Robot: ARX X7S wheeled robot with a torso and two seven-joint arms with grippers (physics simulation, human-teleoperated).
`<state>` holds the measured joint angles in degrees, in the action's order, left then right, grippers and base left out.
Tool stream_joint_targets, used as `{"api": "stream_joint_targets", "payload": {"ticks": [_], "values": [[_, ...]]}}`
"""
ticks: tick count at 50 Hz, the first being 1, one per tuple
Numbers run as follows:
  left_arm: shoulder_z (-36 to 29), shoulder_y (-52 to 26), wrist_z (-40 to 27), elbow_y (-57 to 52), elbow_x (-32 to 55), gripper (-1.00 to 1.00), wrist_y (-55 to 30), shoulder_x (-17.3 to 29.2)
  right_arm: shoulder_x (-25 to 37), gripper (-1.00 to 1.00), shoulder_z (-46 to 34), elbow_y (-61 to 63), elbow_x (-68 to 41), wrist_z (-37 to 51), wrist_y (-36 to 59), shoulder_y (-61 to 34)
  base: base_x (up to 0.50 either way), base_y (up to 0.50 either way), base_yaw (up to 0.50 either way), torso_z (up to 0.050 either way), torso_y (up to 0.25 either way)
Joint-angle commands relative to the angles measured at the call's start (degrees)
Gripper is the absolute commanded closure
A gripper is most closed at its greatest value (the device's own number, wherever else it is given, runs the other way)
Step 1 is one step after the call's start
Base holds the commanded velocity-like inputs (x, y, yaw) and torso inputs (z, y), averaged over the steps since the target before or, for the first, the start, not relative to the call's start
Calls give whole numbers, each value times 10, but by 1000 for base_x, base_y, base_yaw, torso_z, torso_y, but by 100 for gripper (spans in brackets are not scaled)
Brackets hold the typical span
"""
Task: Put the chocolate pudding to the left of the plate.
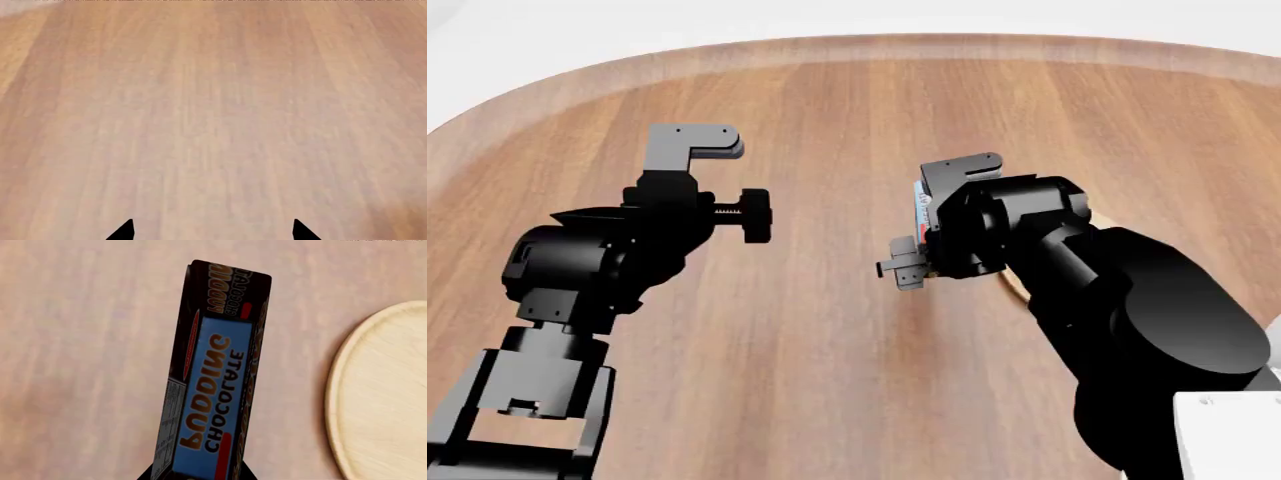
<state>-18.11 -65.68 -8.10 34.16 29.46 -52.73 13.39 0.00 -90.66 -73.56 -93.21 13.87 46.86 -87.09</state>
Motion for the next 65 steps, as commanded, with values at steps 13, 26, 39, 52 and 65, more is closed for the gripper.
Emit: {"api": "stream_joint_targets", "payload": {"ticks": [13, 26, 39, 52, 65], "values": [[-2, -4, -6, -11, 5, -100, -8, 4, 0, 100, -7, -10, 3, -5, -1, -4, 0, 0, 0, 0, 0], [0, -4, -11, -23, 11, -100, -19, 6, 0, 100, -3, -7, 7, -3, -4, -5, -1, 0, 0, 0, -196], [5, -2, -19, -43, 19, -100, -30, 10, 0, 100, -2, -9, 7, 6, -11, -6, 0, 0, 0, 0, -4], [-2, -4, -25, -49, 15, -100, -32, 12, 0, 100, -3, -7, 6, 8, -25, -7, 1, 0, 1, 0, -150], [4, -2, -29, -54, 21, -100, -36, 15, 0, 100, -3, -9, 6, 9, -26, -5, 2, 0, 1, 0, 0]]}}
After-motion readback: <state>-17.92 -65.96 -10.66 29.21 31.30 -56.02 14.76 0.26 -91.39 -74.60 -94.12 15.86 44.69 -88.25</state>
